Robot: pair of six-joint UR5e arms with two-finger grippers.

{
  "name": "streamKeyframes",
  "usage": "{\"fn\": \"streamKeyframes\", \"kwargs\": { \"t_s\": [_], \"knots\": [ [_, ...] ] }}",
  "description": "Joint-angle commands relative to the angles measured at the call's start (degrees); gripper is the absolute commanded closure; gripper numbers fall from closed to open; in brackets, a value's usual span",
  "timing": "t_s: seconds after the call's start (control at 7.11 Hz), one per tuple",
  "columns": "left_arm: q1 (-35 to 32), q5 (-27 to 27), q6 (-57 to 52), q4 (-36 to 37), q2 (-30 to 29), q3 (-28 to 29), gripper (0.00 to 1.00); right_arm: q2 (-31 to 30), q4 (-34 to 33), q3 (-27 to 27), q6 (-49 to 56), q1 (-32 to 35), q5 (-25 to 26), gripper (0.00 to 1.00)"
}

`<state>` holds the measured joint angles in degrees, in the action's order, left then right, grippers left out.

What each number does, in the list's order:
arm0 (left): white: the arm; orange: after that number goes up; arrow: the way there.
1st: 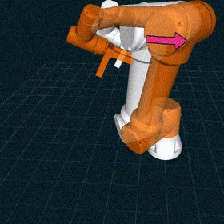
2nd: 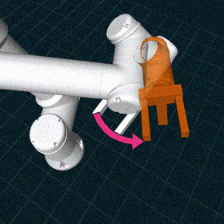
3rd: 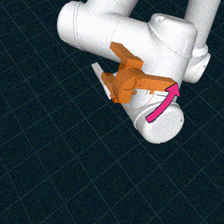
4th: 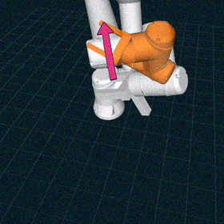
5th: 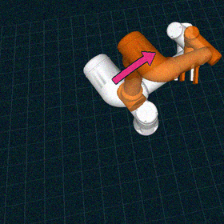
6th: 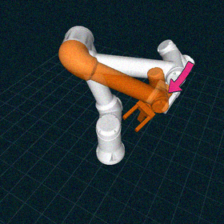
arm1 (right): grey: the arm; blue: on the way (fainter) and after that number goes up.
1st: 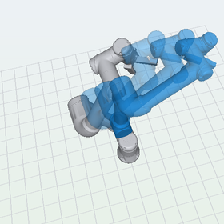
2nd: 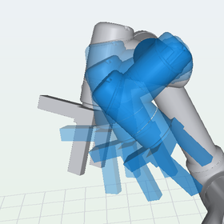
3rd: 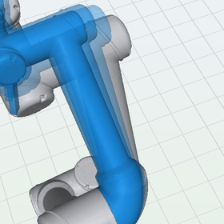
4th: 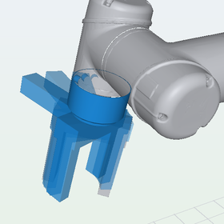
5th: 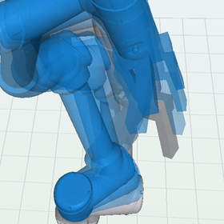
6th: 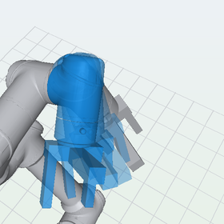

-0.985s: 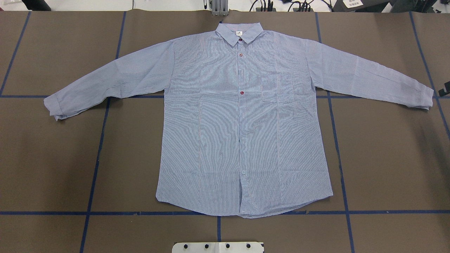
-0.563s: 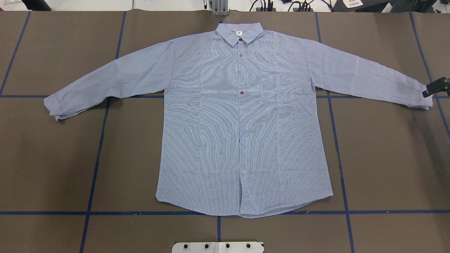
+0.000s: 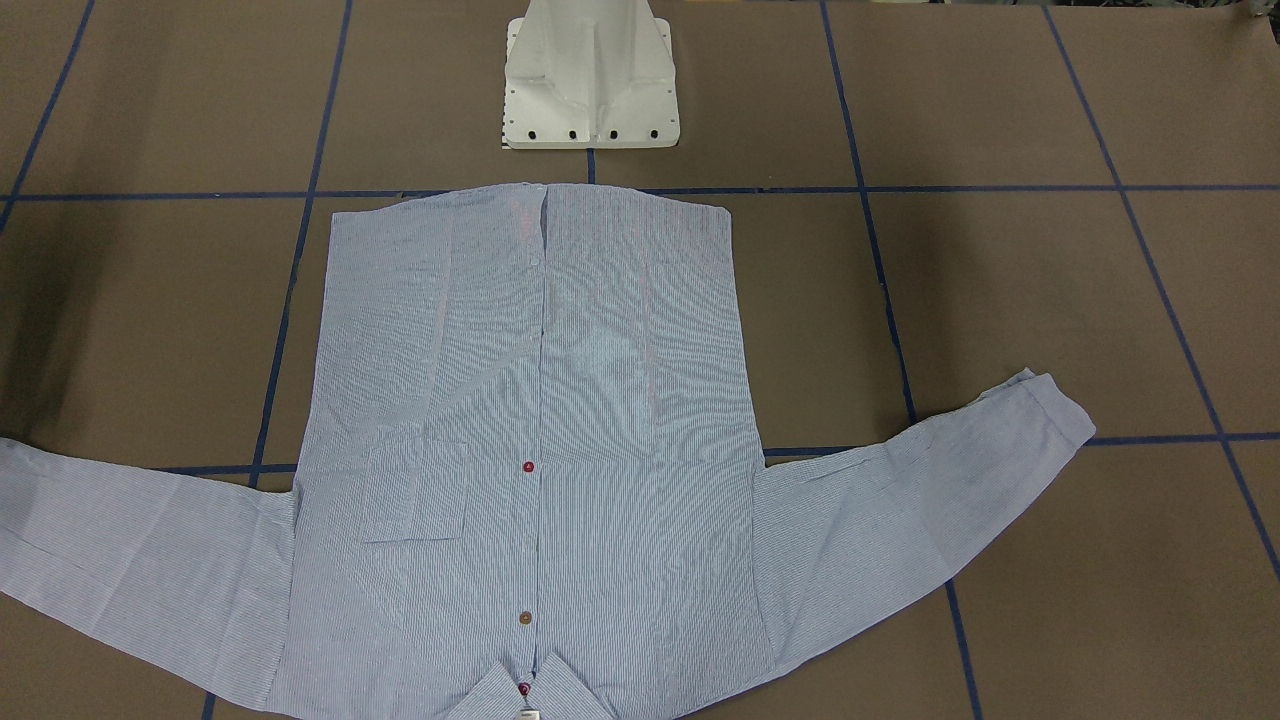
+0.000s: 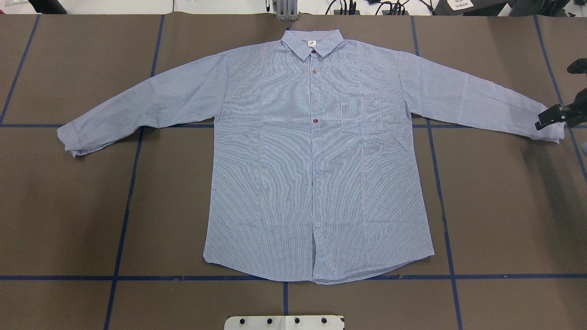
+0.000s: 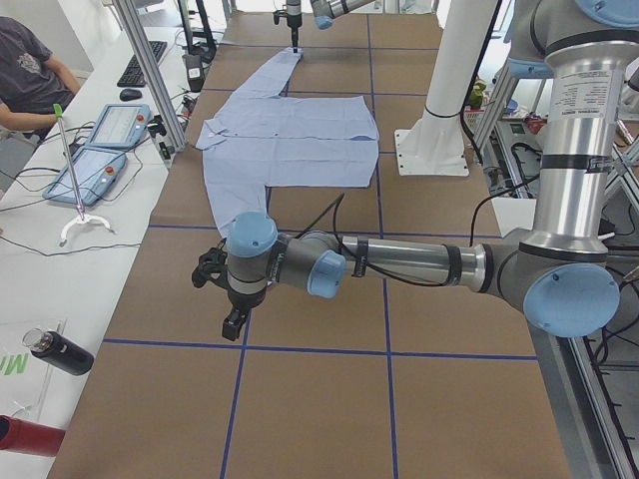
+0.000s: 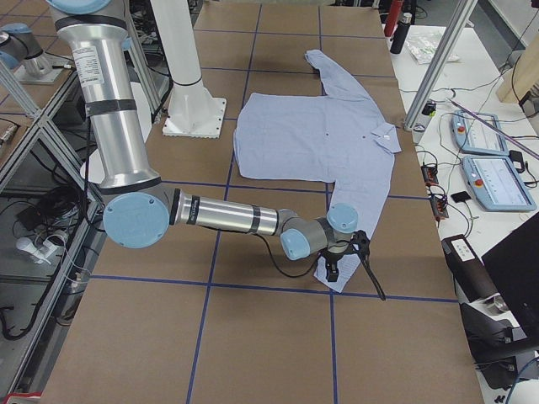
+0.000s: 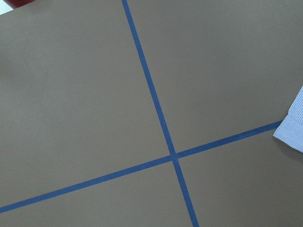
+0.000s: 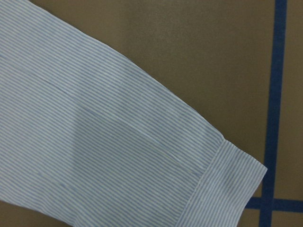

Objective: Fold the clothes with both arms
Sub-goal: 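Lower the right gripper onto the sleeve cuff and grasp it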

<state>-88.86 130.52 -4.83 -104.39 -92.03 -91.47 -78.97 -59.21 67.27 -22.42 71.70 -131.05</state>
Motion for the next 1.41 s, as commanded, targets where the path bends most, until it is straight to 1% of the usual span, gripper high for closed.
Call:
{"fn": "streamKeyframes", "kwargs": {
  "t_s": [0.0,0.56,0.7,0.98,1.13,1.27],
  "knots": [
    [0.0,0.0,0.0,-0.02,0.01,-0.02,0.0,0.04,-0.12,-1.43,-0.08,-0.16,0.0,0.0],
    [0.0,0.0,0.0,0.06,-0.08,-0.02,0.0,-0.13,-0.3,-2.49,-0.17,-0.16,-0.17,0.01],
    [0.0,0.0,0.0,0.07,-0.26,-0.02,0.0,-0.31,-0.3,-2.58,-0.17,-0.16,-0.35,0.04],
    [0.0,0.0,0.0,0.07,-0.35,-0.02,0.0,-0.4,-0.38,-2.67,-0.17,-0.16,-0.44,0.19],
    [0.0,0.0,0.0,0.07,-0.35,-0.11,0.0,-0.4,-0.38,-2.84,-0.17,-0.07,-0.52,0.22],
    [0.0,0.0,0.0,0.07,-0.43,-0.11,0.0,-0.48,-0.47,-2.93,-0.17,-0.16,-0.44,0.23]
  ]
}}
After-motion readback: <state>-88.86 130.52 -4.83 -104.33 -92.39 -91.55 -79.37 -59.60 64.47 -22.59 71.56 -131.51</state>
